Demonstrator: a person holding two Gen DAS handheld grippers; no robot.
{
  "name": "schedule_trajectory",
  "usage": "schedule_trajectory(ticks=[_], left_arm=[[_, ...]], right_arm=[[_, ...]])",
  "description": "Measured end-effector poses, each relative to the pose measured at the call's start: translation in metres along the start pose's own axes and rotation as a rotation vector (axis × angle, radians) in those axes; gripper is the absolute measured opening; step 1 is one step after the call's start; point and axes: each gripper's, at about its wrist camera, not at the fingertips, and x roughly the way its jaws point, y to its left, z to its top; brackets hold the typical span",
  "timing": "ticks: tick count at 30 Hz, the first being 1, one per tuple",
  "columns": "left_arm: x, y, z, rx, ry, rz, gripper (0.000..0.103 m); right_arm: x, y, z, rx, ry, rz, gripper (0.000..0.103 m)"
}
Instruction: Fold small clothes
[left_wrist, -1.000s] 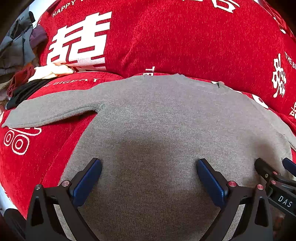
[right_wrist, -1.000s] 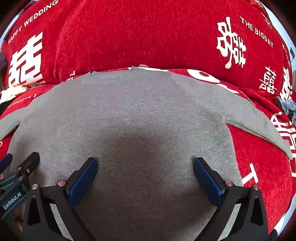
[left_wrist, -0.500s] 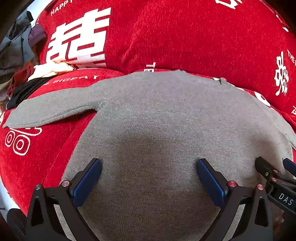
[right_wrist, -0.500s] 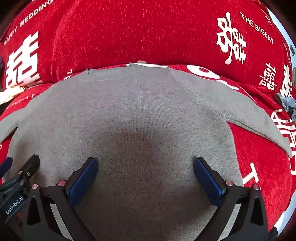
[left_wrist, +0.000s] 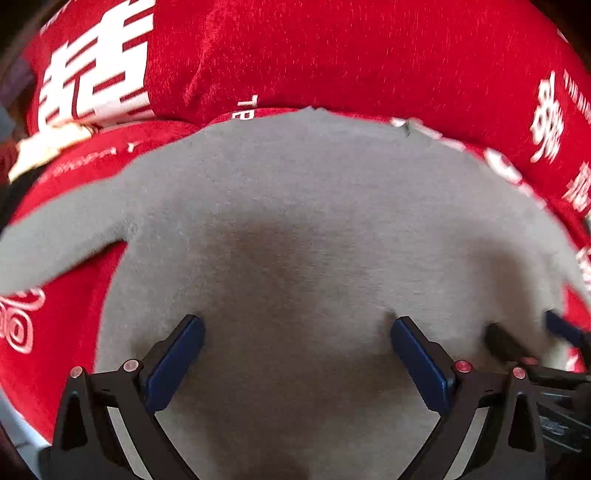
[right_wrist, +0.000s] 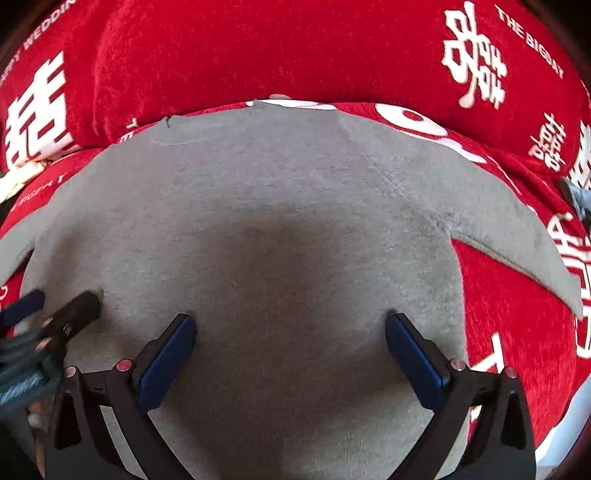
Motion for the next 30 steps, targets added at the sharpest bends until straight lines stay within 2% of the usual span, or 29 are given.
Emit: schedule_trajectory(ticks=[7, 13, 18, 30], left_arm=[[0.001, -0.004, -0.003, -0.003, -0.001, 0.015, 0.103], [0.002, -0.004, -0.002, -0.007, 0.009, 0.019, 0.103], [0.002, -0.004, -0.002, -0.009, 0.009, 0.018, 0.103], [0.001, -0.003, -0.001, -0.035, 0.016, 0.034, 0.103]], right_arm=[[-0.001, 0.002, -0.001, -0.016, -0.034, -0.002, 0.103], [0.000, 0.002, 0.003, -0.004, -0.014, -0.004, 0.103], [0.000, 0.003, 0.002, 0.002, -0.037, -0.014, 0.103], [0.004, 0.006, 0.013, -0.026, 0.040, -0.006, 0.103]])
